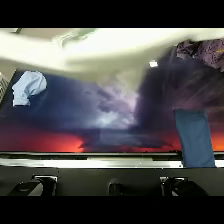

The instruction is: Fold the clothes and pants, and hang the long-sleeved shirts on hangers.

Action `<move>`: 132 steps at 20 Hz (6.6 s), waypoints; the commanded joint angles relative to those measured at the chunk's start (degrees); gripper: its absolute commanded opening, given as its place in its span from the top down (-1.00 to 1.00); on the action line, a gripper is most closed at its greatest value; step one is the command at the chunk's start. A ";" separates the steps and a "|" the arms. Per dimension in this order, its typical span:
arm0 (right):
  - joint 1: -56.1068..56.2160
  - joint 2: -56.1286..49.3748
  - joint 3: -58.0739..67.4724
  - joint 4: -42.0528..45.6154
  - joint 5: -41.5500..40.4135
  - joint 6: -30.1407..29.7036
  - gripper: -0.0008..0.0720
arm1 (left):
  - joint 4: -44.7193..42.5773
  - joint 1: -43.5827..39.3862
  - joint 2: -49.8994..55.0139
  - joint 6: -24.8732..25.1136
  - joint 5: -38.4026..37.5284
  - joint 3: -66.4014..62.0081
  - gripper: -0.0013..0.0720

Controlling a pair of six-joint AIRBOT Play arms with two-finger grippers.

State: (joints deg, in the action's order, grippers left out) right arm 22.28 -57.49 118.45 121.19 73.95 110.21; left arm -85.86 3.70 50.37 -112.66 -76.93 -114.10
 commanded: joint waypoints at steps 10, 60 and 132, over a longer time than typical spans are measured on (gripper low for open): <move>-0.02 -10.80 -2.67 1.29 -0.20 5.42 0.90 | -7.04 0.13 8.04 -0.42 -1.60 9.18 0.93; -18.88 -25.44 -71.38 -73.70 -12.04 -33.24 0.91 | -0.04 0.13 48.78 -2.19 6.62 14.56 0.92; -23.15 2.27 -3.54 -66.01 -1.14 -18.99 0.90 | -0.09 4.31 0.31 10.67 12.44 -0.39 0.92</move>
State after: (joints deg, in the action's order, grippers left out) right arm 0.16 -59.20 107.85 52.12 66.87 89.23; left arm -85.82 7.77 61.52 -102.15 -65.65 -117.10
